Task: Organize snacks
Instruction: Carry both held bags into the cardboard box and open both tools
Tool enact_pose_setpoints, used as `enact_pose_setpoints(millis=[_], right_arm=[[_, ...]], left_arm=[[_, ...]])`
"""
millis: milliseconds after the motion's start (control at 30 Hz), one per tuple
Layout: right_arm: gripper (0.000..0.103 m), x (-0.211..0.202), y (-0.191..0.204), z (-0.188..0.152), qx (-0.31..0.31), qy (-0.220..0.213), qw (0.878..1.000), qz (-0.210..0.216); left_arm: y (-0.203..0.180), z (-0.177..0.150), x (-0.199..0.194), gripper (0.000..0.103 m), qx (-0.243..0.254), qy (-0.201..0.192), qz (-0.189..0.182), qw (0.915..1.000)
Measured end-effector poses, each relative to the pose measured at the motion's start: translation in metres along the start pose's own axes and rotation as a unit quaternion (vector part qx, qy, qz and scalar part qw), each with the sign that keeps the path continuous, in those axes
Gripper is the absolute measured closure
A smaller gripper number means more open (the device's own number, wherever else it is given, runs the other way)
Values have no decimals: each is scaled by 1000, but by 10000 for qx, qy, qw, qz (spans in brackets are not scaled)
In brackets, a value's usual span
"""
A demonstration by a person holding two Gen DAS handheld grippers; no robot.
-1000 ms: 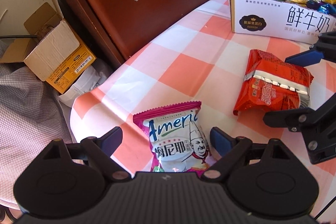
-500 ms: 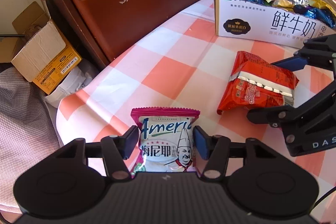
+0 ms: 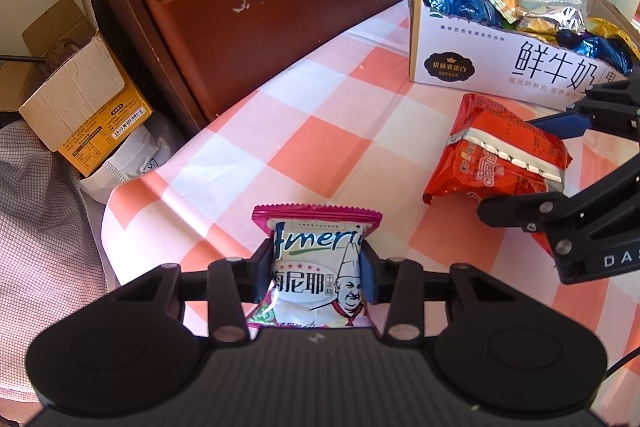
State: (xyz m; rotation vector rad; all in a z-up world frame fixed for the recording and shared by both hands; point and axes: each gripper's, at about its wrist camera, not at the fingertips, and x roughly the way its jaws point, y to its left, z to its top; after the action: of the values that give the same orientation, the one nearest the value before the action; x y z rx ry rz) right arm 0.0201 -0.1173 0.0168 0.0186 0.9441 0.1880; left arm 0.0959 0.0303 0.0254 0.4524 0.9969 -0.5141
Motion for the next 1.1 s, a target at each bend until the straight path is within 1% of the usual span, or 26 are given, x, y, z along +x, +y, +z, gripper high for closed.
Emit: enact_pose_setpoints(millis=[167,300,633,767,933,1100], right_arm=[[27,-13,-1,2,-89,-169,9998,-64],[27,-24,-1,2,-191,-364,9989,-204],[27,-65,-11,12,-136,-932,9950,-329],[27,-81,-19,20,-50,-1173,9924,-363],[27,-103,-33,26,89,-1456,9880,-514],[27,-123,-53,31,317,-1700,9827,-660]], left_arm=[[0,7,-15,62,-8,-356,255,9990],[-2,14,-26,62,-48,-635,462,9969],[-17,36,-50,62,-140,-1258,738,9892],[-23,46,-60,62,-196,-1506,716,9858],[-35,60,-68,62,-214,-1764,729,9814],[-49,77,-72,62,-320,-1950,586,9785]])
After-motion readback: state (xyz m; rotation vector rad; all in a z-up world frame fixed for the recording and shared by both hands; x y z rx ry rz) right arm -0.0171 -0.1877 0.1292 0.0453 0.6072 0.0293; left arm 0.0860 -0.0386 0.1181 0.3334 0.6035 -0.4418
